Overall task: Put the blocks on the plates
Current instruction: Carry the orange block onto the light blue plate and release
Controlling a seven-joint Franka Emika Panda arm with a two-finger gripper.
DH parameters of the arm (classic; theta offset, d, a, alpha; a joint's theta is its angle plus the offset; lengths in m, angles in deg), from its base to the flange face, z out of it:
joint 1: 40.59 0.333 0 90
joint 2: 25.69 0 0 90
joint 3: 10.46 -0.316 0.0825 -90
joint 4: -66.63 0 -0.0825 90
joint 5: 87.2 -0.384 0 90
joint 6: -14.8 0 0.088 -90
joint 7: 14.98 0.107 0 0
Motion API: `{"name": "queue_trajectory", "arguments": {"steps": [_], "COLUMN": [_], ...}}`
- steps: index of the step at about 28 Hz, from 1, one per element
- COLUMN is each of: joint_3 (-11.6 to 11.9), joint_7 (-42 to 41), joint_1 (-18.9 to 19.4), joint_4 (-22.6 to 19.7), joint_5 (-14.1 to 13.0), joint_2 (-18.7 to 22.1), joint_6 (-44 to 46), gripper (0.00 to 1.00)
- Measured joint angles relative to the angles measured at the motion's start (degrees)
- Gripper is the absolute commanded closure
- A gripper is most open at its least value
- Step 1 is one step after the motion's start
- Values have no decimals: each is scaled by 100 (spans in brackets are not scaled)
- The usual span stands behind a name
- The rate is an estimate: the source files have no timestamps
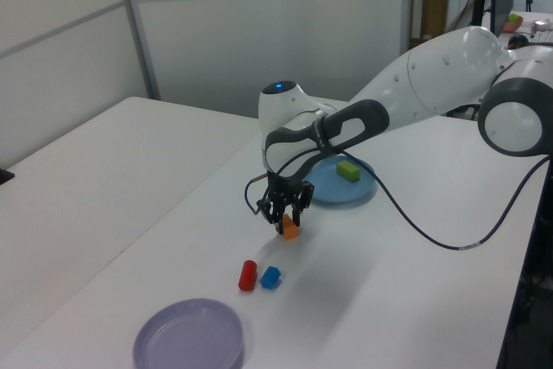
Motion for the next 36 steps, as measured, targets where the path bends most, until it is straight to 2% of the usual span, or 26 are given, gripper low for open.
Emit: {"name": "queue_trajectory", "arguments": {"steps": [7, 12, 17, 22, 26, 29, 31, 32, 36], "joint_3": [11, 117, 209, 239, 242, 244, 245, 244, 245], "joint_7": [-12, -256, -701, -1349, -1785, -1992, -2044, -2052, -2057], "joint_1": [0, -28, -272, -704, -934, -1082, -1150, -1171, -1233], "joint_4": [38, 149, 300, 356, 342, 335, 335, 336, 339], "joint_5": [0, 0, 0, 0, 1, 1, 2, 3, 4], "joint_2": [6, 91, 217, 291, 246, 142, 64, 40, 2], "joint_6": [-3, -7, -7, -7, -7, -7, -6, -6, -7], "gripper": [100, 100, 100, 100, 83, 55, 48, 40, 0]}}
